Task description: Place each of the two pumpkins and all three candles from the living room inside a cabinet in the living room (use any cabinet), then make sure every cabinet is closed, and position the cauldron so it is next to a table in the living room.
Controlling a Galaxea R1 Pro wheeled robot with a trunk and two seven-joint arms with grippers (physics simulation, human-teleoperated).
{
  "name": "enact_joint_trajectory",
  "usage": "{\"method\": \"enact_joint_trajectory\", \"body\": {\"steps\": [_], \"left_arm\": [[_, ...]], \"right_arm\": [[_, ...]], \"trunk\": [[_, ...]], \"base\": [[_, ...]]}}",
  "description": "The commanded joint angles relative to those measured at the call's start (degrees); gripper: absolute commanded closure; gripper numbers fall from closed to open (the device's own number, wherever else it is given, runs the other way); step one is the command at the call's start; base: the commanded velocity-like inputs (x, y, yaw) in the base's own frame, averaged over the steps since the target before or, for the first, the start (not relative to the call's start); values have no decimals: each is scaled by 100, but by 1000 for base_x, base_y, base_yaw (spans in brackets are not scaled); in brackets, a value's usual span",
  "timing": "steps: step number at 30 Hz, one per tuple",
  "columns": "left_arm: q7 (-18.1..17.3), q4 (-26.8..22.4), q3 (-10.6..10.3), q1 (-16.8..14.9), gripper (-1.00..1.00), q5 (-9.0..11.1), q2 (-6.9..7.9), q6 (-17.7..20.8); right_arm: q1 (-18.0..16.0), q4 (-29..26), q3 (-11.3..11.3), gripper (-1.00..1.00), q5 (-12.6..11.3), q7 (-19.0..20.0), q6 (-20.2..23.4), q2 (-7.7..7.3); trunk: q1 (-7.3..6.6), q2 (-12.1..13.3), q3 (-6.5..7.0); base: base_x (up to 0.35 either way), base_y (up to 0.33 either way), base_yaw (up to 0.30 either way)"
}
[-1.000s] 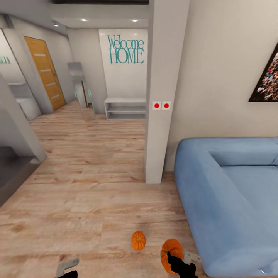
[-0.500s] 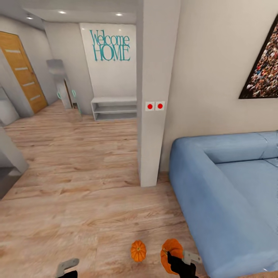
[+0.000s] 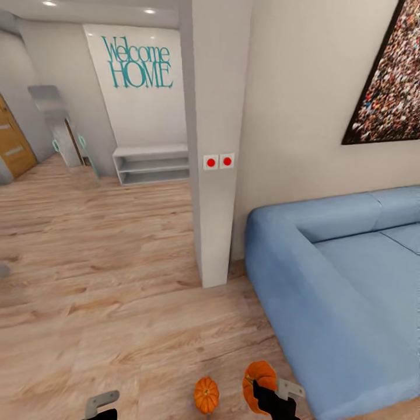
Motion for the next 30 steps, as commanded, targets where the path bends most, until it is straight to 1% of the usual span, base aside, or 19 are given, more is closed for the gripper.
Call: {"method": "enact_joint_trajectory", "body": {"steps": [1,15,30], "left_arm": [[24,-5,-49,-1,-100,50,3,-13],[23,-5,-49,-1,-100,50,3,-13],[23,-5,-49,-1,-100,50,3,-13]], "right_arm": [[-6,1,49,100,-32,-34,-19,1],[-6,2,52,100,3,-26,-28,-7],[-6,10,52,100,11,-26,-29,-7]], "trunk": [[3,-4,-12],[3,-4,-66],[3,-4,3]], "base": [[203,110,-225],[210,120,-250],[283,130,-261]]}}
